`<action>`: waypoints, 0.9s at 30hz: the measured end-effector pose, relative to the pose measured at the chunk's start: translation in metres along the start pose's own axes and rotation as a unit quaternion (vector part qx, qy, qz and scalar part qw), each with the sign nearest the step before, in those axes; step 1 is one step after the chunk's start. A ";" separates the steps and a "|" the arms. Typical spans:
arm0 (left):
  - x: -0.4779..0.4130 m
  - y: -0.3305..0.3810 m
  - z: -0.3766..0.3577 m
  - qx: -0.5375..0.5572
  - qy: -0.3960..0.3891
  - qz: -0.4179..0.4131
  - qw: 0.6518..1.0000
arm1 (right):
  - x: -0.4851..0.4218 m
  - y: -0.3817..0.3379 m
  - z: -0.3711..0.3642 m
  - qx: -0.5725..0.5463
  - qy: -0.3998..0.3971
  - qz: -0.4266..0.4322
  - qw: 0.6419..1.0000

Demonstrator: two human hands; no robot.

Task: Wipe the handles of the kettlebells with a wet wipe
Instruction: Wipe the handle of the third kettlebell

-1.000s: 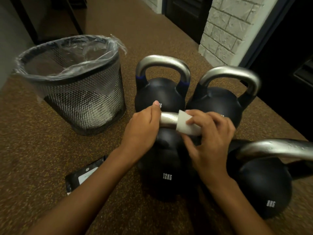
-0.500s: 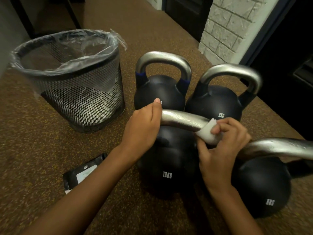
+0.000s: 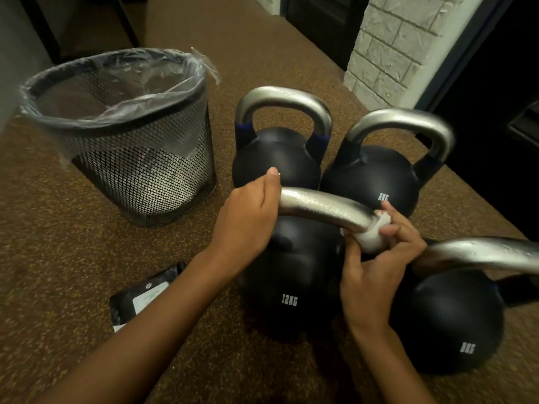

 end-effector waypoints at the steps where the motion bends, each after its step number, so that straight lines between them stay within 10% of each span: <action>1: 0.000 0.000 0.000 -0.001 -0.001 0.001 1.000 | 0.001 0.002 0.001 -0.005 -0.002 -0.003 1.000; 21: 0.001 0.001 0.000 0.001 -0.006 0.001 1.000 | 0.013 0.018 0.017 -0.014 -0.114 -0.125 0.985; 27: 0.000 0.001 0.000 0.002 -0.006 0.001 1.000 | -0.007 -0.016 0.005 0.136 -0.109 -0.009 0.985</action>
Point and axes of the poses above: each hand's wrist, its own x-axis away from the middle knuckle, its own z-axis out of the back of the hand, y = z × x, the point moved 3 cm from there along -x, towards the middle knuckle, and after that the axes turned 1 degree about z, right-handed, at the moved point
